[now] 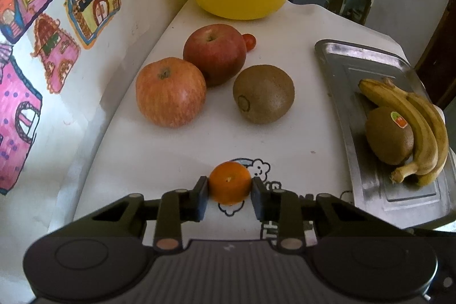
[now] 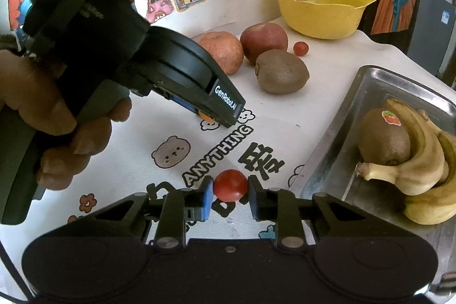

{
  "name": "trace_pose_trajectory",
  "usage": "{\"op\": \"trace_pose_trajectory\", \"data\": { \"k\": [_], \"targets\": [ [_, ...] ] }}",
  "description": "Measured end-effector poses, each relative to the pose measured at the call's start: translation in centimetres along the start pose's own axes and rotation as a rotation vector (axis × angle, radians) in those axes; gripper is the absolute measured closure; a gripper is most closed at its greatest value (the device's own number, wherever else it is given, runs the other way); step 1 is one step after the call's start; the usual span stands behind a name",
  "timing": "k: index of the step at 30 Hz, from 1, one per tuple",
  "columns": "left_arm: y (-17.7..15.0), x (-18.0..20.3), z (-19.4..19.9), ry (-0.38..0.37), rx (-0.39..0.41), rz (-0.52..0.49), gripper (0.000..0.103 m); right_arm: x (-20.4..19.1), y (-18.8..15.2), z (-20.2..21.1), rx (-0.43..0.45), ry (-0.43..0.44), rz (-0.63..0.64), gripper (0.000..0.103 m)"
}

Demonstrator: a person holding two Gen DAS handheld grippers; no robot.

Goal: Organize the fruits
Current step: 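Close the left tool on the tangerine while the right tool grasps the cherry tomato, then carry the tangerine and cherry tomato over the metal tray with both tools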

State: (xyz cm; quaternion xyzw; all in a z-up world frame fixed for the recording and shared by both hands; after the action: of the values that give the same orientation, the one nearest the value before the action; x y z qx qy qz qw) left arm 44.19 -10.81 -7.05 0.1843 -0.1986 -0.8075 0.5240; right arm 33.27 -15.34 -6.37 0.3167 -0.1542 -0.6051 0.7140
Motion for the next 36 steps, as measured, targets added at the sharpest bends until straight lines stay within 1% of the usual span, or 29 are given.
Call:
{"op": "trace_pose_trajectory", "data": {
  "k": [5, 12, 19, 27, 36],
  "targets": [
    [-0.9, 0.3, 0.7, -0.007, -0.012, -0.001, 0.069, 0.0, -0.1, 0.5, 0.003, 0.009, -0.001, 0.075],
    [-2.2, 0.6, 1.8, 0.0, -0.029, 0.009, 0.069, 0.1, -0.2, 2.4, 0.03, 0.018, 0.001, 0.075],
    [-2.6, 2.4, 3.0, -0.005, -0.02, 0.012, 0.069, 1.0, -0.7, 4.8, 0.053, 0.003, -0.006, 0.075],
    [-2.5, 5.4, 4.4, -0.021, 0.002, -0.002, 0.069, 3.9, -1.4, 7.6, 0.082, -0.047, -0.037, 0.075],
    [-1.8, 10.1, 5.9, -0.056, 0.03, -0.029, 0.069, 8.7, -2.5, 11.1, 0.107, -0.127, -0.076, 0.076]
  ]
}}
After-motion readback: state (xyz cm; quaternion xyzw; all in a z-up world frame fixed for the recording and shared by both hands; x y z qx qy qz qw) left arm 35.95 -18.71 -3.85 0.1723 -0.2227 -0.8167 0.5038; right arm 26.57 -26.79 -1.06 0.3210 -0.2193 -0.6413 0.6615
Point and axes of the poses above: each gripper's, at about its wrist camera, not at the fingertips, and z roughly against the way its jaws point, x to its right, y to its top, the point moved 8 cm from there along -z, roughly the way its jaws point, and after that the axes turned 8 degrees about y, right-handed, at the moved point
